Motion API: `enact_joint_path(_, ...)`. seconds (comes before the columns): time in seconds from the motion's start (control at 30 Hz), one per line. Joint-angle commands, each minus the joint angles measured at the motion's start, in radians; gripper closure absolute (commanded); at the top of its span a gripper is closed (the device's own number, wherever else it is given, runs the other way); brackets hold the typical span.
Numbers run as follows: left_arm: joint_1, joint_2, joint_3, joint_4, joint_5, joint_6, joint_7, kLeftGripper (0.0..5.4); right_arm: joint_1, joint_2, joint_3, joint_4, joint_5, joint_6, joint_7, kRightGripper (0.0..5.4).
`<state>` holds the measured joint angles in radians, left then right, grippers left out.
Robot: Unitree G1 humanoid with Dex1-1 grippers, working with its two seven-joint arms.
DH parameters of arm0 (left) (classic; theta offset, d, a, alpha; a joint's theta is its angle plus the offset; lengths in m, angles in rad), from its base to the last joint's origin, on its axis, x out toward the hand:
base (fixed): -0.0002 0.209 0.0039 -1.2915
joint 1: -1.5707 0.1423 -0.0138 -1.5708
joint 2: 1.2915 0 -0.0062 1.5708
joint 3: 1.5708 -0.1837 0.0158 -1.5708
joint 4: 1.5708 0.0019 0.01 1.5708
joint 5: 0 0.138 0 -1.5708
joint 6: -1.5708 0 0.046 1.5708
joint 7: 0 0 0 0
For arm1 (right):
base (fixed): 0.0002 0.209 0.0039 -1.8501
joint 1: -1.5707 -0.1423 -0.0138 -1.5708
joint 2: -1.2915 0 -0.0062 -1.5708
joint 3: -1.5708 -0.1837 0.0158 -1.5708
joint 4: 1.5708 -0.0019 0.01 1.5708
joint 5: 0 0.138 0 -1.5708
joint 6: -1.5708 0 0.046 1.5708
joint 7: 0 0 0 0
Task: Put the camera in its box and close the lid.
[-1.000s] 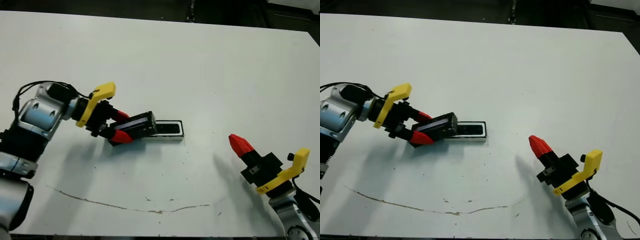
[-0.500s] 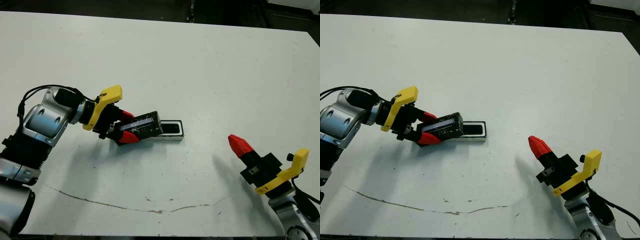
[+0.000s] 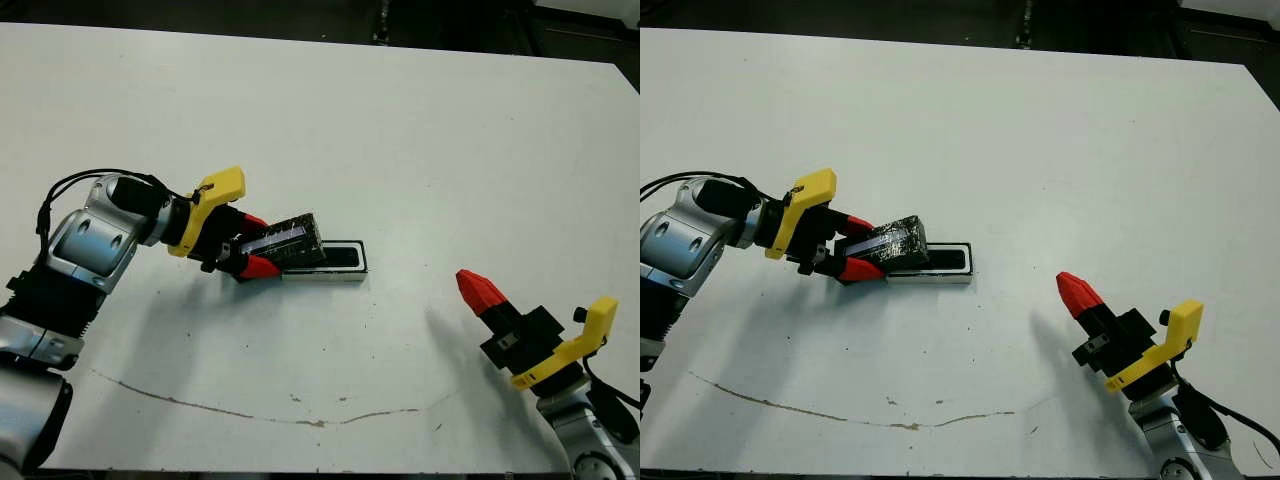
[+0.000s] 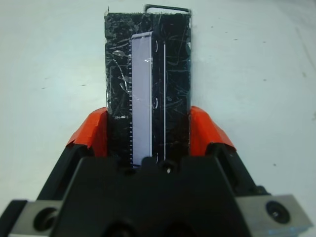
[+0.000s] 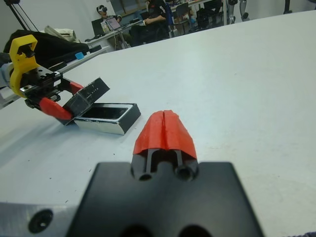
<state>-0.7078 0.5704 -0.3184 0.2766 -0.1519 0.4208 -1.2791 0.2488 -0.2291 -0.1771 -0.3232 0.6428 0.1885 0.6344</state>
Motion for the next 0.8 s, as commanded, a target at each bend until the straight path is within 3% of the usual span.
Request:
enact_joint_path(0.03, -0.018, 0.002, -0.003, 0.021, 0.023, -0.011, 0.006, 2.25, 0.006, -0.012, -0.004, 0.009, -0.009, -0.011, 0.006, 5.4)
enact_joint_path(0.43, -0.024, -0.017, -0.023, 0.068, 0.02, -0.065, -0.056, 2.25, -0.001, -0.01, -0.008, 0.017, -0.003, -0.016, 0.011, 5.4)
enact_joint_path(0.8, -0.035, -0.027, -0.032, 0.08, 0.011, -0.017, -0.118, 2.25, 0.001, -0.021, -0.006, 0.0, -0.009, 0.001, -0.002, 5.4)
